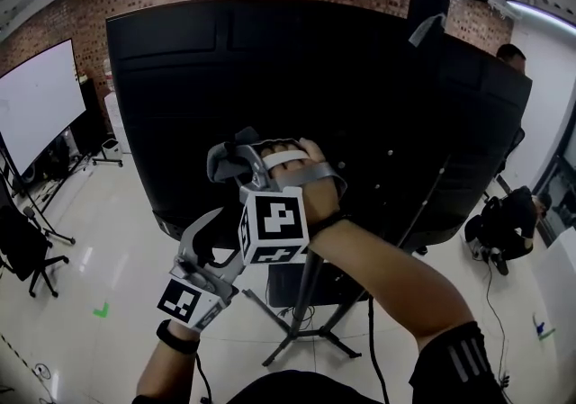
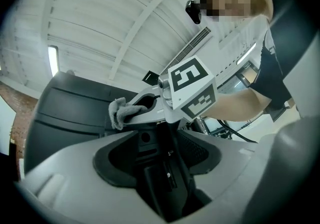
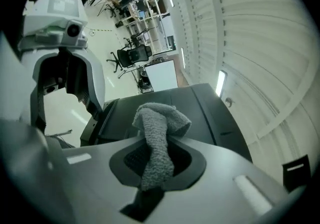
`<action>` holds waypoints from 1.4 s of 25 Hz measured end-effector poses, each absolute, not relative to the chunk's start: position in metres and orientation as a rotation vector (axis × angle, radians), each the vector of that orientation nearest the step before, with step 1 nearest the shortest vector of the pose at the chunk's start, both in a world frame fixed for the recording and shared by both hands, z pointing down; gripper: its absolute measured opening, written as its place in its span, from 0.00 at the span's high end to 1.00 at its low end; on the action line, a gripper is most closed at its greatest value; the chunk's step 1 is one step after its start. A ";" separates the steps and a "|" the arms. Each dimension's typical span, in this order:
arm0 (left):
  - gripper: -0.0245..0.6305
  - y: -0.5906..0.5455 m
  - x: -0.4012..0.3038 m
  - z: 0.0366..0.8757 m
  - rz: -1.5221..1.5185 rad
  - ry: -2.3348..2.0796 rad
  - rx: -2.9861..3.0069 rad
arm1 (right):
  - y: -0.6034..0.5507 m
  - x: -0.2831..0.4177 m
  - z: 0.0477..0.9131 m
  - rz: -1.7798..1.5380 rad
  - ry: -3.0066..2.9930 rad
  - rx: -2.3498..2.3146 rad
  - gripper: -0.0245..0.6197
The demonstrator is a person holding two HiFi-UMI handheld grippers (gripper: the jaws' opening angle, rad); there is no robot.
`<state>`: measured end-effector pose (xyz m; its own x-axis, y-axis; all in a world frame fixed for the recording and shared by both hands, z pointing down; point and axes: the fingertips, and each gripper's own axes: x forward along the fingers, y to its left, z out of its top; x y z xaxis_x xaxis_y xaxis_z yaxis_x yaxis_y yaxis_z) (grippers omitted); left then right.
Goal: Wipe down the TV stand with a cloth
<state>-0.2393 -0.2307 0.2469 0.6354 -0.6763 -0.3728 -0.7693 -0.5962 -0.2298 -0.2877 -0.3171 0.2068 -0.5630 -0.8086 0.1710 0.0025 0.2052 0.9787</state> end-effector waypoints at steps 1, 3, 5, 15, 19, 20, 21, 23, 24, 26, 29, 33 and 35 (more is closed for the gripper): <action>0.58 -0.231 -0.243 0.248 0.350 1.152 -2.493 | -0.323 -0.292 0.210 -1.444 -1.724 0.755 0.90; 0.58 -0.233 -0.247 0.250 0.356 1.154 -2.501 | -0.336 -0.295 0.214 -1.445 -1.647 0.761 0.90; 0.58 -0.234 -0.251 0.251 0.363 1.150 -2.510 | -0.347 -0.293 0.218 -1.437 -1.596 0.764 0.90; 0.58 -0.235 -0.236 0.259 0.367 1.074 -2.563 | -0.357 -0.239 0.222 -1.368 -1.360 0.794 0.90; 0.57 -0.234 -0.224 0.259 0.380 1.031 -2.582 | -0.359 -0.217 0.219 -1.362 -1.235 0.814 0.91; 0.58 -0.233 -0.222 0.258 0.382 1.021 -2.584 | -0.359 -0.213 0.218 -1.352 -1.223 0.818 0.91; 0.57 -0.232 -0.220 0.257 0.383 1.013 -2.586 | -0.359 -0.209 0.218 -1.338 -1.219 0.819 0.91; 0.58 -0.231 -0.218 0.257 0.386 1.005 -2.589 | -0.357 -0.202 0.217 -1.323 -1.223 0.819 0.91; 0.58 -0.230 -0.219 0.257 0.386 1.006 -2.591 | -0.353 -0.203 0.216 -1.330 -1.237 0.819 0.91; 0.57 -0.231 -0.221 0.259 0.382 1.014 -2.591 | -0.341 -0.212 0.215 -1.359 -1.304 0.812 0.91; 0.58 -0.233 -0.229 0.265 0.373 1.041 -2.591 | -0.324 -0.240 0.225 -1.369 -1.436 0.767 0.90; 0.58 -0.235 -0.244 0.277 0.350 1.106 -2.594 | -0.322 -0.278 0.248 -1.368 -1.496 0.692 0.90; 0.58 -0.236 -0.251 0.281 0.340 1.134 -2.593 | -0.327 -0.292 0.257 -1.382 -1.492 0.675 0.90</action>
